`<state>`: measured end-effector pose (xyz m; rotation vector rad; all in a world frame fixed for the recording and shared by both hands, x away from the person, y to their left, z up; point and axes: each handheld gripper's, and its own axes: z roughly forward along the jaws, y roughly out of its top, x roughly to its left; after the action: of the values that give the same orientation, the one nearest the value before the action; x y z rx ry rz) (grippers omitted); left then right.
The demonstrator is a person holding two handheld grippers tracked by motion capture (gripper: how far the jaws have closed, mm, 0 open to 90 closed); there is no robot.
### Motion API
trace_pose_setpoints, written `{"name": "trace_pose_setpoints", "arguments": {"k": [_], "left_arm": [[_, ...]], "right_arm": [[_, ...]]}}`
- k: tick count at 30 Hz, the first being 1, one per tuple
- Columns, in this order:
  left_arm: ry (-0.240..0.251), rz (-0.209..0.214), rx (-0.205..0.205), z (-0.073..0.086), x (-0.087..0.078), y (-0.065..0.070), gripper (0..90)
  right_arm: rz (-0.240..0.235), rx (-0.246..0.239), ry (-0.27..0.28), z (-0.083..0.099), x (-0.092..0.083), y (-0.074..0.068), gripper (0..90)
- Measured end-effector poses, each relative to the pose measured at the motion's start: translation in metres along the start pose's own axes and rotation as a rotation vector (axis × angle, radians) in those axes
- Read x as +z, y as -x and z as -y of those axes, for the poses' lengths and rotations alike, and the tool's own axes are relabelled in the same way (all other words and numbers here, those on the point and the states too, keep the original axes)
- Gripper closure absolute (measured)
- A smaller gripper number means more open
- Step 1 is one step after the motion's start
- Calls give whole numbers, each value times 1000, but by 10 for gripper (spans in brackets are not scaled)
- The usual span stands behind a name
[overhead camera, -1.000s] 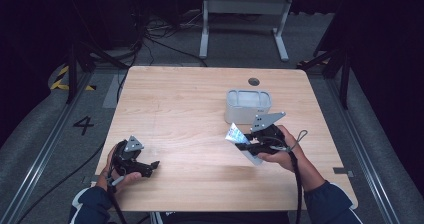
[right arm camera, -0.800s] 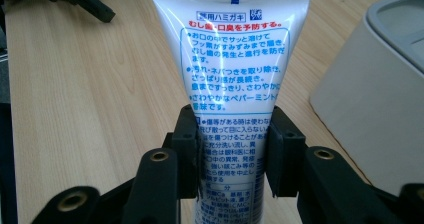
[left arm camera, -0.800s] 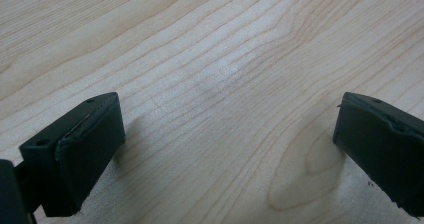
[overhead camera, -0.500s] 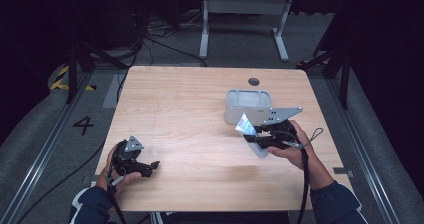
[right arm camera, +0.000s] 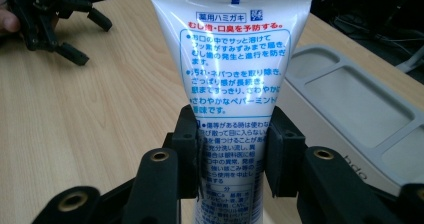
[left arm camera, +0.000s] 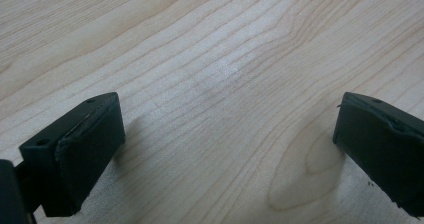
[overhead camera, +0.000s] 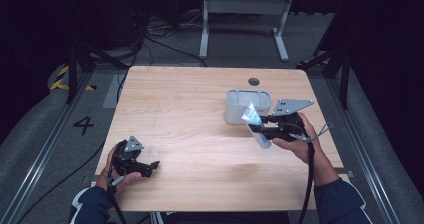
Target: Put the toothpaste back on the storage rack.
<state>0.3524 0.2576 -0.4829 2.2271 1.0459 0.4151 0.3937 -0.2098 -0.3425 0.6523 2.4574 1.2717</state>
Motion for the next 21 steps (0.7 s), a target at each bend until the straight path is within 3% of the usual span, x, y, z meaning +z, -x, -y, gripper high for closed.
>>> {"name": "trace_pose_setpoints", "arguments": {"k": [21], "left_arm": [[0, 0, 0, 0, 0, 0, 6]], "right_arm": [[50, 6, 67, -35, 1, 22, 653]]}}
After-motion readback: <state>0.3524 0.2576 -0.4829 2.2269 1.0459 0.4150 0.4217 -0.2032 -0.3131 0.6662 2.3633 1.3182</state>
